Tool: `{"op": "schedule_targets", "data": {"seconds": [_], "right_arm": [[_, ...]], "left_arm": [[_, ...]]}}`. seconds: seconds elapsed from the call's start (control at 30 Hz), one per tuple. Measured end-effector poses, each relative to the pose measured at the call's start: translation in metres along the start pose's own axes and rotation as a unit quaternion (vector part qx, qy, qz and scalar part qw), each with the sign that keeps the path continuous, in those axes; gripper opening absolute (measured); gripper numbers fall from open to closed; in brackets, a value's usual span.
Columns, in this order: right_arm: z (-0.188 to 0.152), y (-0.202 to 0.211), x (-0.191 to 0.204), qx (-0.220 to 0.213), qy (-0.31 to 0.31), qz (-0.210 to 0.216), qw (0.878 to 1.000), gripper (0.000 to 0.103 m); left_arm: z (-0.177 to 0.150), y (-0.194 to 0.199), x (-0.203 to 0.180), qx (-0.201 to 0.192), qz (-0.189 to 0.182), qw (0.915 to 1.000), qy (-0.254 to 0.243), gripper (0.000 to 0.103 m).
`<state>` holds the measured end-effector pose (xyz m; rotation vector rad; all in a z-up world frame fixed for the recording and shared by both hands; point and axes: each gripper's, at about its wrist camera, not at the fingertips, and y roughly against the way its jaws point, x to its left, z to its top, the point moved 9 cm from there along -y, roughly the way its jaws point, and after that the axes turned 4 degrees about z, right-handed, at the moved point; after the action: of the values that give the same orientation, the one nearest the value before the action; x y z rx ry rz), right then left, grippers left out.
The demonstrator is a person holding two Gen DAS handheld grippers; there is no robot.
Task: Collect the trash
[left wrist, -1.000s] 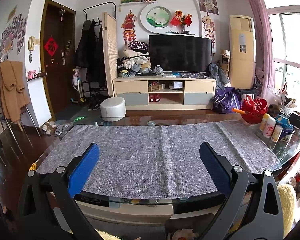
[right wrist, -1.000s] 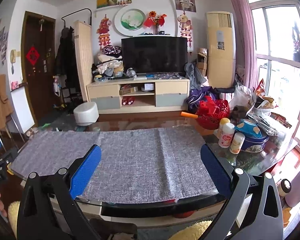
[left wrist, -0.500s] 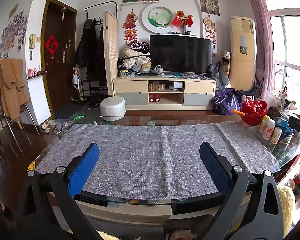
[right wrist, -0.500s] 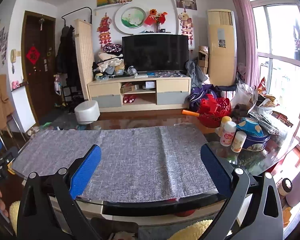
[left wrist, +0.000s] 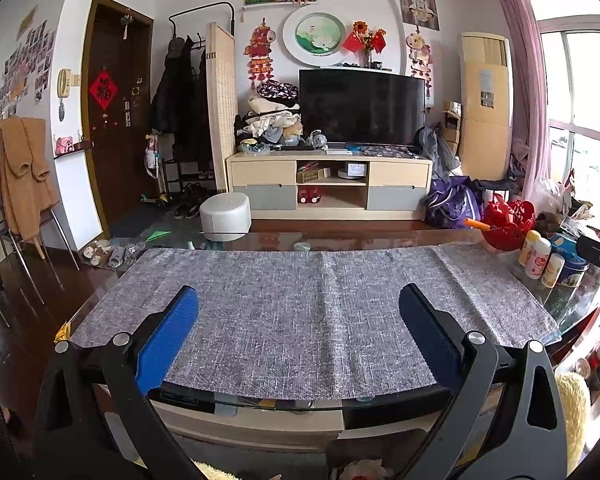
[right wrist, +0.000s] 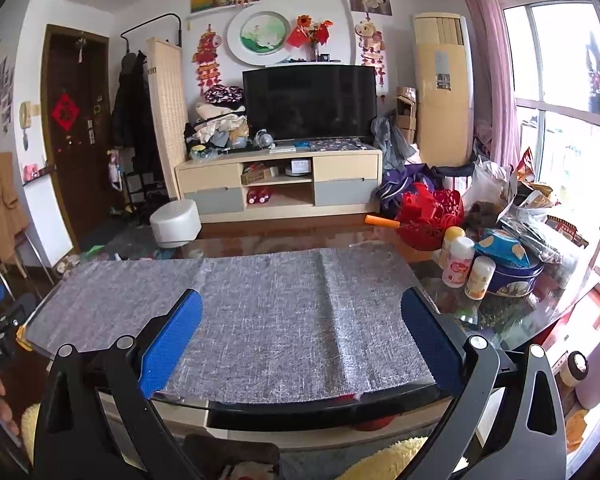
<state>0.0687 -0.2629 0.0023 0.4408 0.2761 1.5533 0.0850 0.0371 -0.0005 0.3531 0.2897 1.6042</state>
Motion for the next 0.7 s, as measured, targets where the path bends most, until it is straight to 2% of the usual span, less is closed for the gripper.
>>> {"op": "schedule_targets", "data": {"seconds": [0.7], "right_arm": [[-0.0050, -0.0089, 0.0010, 0.014, -0.005, 0.007, 1.000, 0.100]], "left_arm": [[-0.0008, -0.0033, 0.0001, 0.003, 0.000, 1.0000, -0.002, 0.095]]}}
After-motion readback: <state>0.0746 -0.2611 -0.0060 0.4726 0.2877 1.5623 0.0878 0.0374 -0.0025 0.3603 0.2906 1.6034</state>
